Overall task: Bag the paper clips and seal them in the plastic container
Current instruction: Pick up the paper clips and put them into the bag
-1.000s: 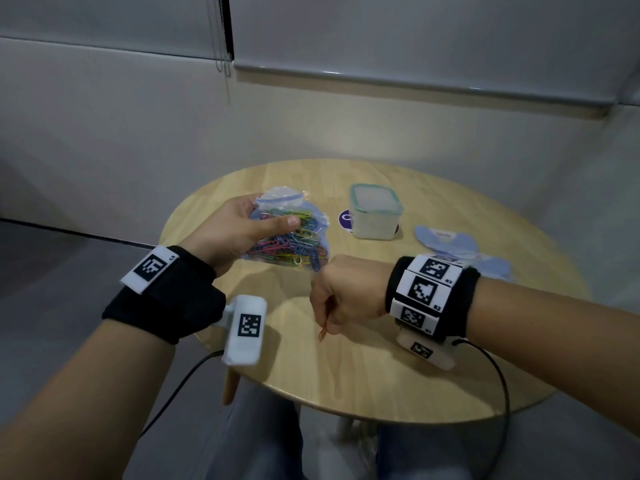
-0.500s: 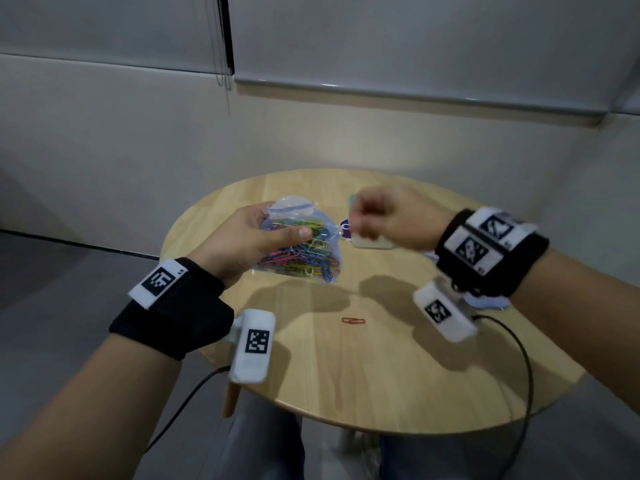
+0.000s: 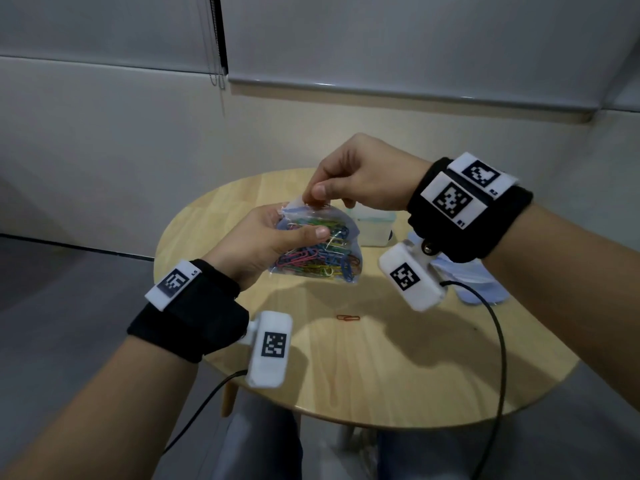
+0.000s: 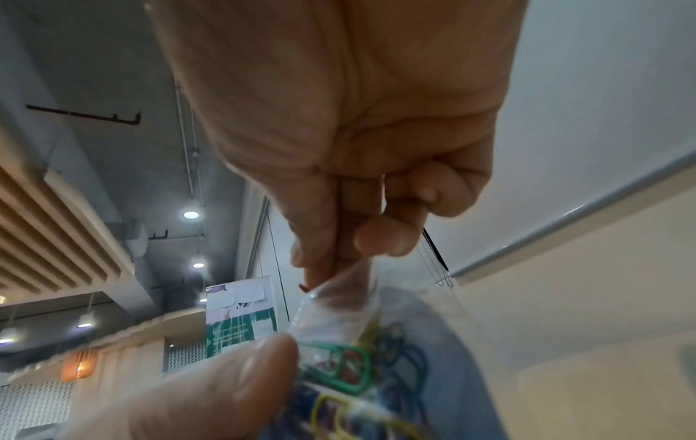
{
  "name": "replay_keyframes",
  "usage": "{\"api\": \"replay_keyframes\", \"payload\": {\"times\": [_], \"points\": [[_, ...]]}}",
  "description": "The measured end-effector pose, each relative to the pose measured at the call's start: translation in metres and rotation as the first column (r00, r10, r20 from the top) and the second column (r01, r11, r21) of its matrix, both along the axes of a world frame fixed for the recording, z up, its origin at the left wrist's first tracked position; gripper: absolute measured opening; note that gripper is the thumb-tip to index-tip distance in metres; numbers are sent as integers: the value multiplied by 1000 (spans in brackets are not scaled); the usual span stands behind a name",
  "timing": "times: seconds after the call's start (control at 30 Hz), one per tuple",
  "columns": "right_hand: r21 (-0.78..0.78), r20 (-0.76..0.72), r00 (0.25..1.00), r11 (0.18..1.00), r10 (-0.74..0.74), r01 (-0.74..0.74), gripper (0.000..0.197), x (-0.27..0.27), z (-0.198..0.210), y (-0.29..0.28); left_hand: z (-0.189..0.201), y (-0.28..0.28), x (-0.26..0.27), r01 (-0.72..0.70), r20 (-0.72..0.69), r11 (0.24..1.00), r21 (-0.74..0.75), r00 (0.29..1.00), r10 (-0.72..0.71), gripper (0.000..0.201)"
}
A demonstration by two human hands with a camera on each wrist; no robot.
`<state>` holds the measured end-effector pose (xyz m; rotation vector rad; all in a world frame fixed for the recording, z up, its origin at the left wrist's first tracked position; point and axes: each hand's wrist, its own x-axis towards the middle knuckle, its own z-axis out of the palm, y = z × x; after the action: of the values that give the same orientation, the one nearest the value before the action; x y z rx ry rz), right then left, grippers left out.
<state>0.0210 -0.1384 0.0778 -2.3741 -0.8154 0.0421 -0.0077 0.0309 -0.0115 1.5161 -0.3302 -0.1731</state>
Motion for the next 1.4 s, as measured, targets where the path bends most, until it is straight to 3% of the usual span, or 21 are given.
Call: {"api": "replay_keyframes", "payload": {"times": [0.27,0.37,0.43,0.57,0.67,0.73,0.83,0.87,0.9,0.97,1.03,1.17,1.4], "points": [[-225,-122,992,974,-40,12,22,-10,1,-2,-3,-9,-2,-3,34,1000,28,999,2,40],[-392,-123,989,920,-79,25,26,-12,3,-4,-1,-9,-1,-4,50,999,38,999,2,41],[-406,-148,987,914,-60,-6,26,-12,-1,-3,-2,-10,-1,-3,56,998,58,998,0,41],[-134,-248,968,991,-39,5,15,-9,1,-4,-4,-12,0,8,25,996,86,1000,-10,38],[-103,-198,979,994,-45,25,8,-8,4,-7,-5,-13,0,-17,11,998,61,1000,16,36],[22,-126,989,997,-73,77,4,-8,4,-5,-6,-13,0,-24,14,999,35,1000,24,41],[393,18,964,888,-266,238,11,-2,2,-10,-8,-6,4,-52,20,999,2,998,52,43],[400,34,951,876,-307,269,15,1,-1,-16,-9,-1,5,-69,26,998,-6,997,69,42],[290,36,949,912,-312,289,16,2,-8,-21,-9,4,6,-87,33,996,-11,996,87,42],[-181,-30,970,955,-243,234,11,-3,-30,-29,-11,13,8,-108,37,994,-20,993,108,43],[-514,-121,976,853,-180,93,9,-12,-59,-28,-11,20,7,-103,20,995,-16,994,103,44],[-627,-179,975,779,-131,-10,21,-21,-98,-10,-9,22,3,-92,6,996,-8,996,92,48],[-677,-170,982,734,-87,-53,17,-27,-111,-1,-8,23,1,-31,19,999,26,999,30,45]]}}
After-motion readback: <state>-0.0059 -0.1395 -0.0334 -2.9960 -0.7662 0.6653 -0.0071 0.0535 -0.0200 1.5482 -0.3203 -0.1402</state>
